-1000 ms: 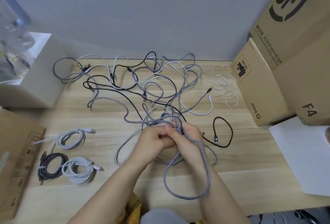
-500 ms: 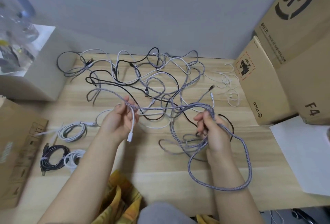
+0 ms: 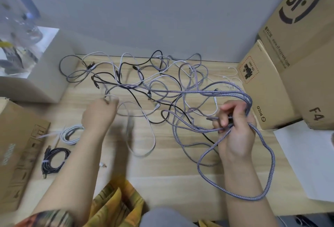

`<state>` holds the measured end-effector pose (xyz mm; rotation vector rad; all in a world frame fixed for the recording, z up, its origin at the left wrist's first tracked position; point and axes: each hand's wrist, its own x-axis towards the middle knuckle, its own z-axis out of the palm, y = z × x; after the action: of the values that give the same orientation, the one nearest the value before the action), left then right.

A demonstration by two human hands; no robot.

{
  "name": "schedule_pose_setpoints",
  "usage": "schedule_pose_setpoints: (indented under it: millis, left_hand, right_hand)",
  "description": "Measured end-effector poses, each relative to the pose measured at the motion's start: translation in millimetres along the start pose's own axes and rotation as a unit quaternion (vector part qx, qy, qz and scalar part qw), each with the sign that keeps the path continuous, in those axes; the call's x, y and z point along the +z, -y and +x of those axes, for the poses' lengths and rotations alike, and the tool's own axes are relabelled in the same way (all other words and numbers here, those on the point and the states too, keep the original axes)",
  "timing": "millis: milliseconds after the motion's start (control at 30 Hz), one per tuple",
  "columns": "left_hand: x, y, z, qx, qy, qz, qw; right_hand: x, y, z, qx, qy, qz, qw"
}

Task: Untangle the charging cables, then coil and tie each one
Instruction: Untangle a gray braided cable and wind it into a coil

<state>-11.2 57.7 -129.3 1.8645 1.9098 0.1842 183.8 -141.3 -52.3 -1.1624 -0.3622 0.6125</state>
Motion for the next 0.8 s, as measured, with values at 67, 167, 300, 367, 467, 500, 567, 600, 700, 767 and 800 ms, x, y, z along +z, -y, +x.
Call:
schedule_pose_setpoints:
  millis: [67,167,300,367,467,500,567,600,700,767,800]
  left_hand:
    - [-9,-8,12,-0.062,0.026,-0.261,0.963]
    - [-18,-20,31,-0.191,0.216,-0.689,0.665]
    - [-23,-39,38,-0.213,0.232,-0.814,0.488]
    - [-22,-44,41,-0.219,0.232,-0.812,0.488]
    - [-24,-50,35,-0.186,0.232,-0.751,0.59]
    - [-27,-57,27,-0.14,0.246,-0.709,0.646]
    - [-30,-73,2,-0.015,0.288,-0.598,0.748]
    - [-29,-81,-12,0.045,0.307,-0.541,0.782]
    - [-24,-95,-38,0.165,0.308,-0.441,0.826]
    - [-19,-96,-42,0.181,0.271,-0.43,0.842]
    - [-18,-94,-41,0.181,0.253,-0.435,0.845]
  right_hand:
    - [-3,1,-1,-0.023,0.022,0.023,0.999]
    - [-5,-2,-1,-0.036,0.041,0.023,0.998]
    - [-9,-11,-2,-0.038,0.044,-0.01,0.998]
    - [-12,-13,-2,-0.039,0.04,-0.013,0.998]
    - [-9,-11,2,-0.018,0.019,-0.022,0.999]
    - [-4,-11,6,-0.002,0.025,-0.052,0.998]
    - [12,-17,13,0.039,0.075,-0.142,0.986]
    - [22,-21,16,0.061,0.103,-0.18,0.976]
    - [51,-30,24,0.117,0.174,-0.241,0.948]
    - [66,-31,24,0.147,0.205,-0.24,0.938]
    - [71,-33,24,0.161,0.203,-0.229,0.938]
